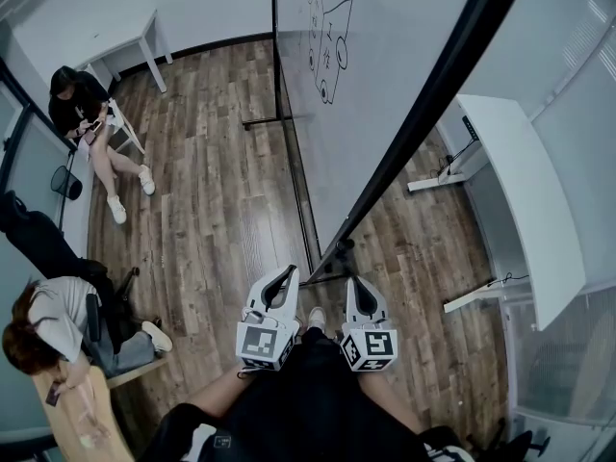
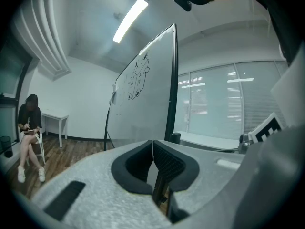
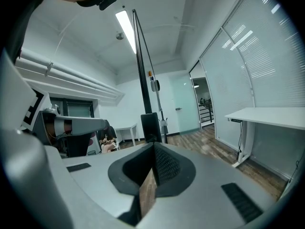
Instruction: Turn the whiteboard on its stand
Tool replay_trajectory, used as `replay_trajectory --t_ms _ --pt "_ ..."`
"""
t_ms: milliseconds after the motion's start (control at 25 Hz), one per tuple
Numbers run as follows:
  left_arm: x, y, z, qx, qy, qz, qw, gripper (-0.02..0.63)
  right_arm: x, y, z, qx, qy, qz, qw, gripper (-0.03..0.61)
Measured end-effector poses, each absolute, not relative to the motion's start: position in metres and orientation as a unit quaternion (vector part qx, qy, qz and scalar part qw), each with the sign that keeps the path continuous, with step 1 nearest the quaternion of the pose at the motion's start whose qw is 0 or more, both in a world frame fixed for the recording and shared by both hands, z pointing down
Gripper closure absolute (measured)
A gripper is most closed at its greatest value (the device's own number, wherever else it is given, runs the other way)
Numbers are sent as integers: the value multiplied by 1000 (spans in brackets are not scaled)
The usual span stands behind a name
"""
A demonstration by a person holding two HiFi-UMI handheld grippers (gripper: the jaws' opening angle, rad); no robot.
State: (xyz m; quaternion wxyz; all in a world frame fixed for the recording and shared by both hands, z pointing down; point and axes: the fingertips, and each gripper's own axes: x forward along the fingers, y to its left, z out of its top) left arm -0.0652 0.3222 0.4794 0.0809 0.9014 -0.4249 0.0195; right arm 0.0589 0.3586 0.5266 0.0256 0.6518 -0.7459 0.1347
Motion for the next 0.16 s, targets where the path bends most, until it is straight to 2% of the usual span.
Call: replay_trajectory --t_ms 160 --pt "-65 321 481 900 -428 18 83 595 58 356 529 650 -747 134 26 565"
